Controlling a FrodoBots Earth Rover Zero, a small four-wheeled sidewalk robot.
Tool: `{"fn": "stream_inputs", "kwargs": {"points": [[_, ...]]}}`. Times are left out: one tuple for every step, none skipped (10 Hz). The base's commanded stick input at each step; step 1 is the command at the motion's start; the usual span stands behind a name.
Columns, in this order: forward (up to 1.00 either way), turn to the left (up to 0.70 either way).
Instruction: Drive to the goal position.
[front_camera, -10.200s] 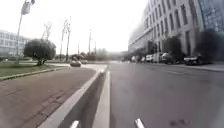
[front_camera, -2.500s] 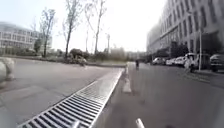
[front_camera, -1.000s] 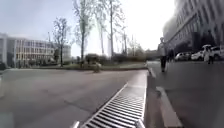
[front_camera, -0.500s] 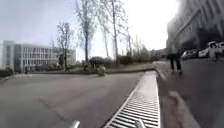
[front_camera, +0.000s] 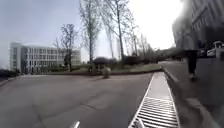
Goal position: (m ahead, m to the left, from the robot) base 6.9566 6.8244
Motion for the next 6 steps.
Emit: {"fn": "stream_inputs", "kwargs": {"points": [[0.62, 0.18], [0.45, 0.27], [0.45, 0.27], [0.45, 0.27], [0.45, 0.27], [0.45, 0.27]]}}
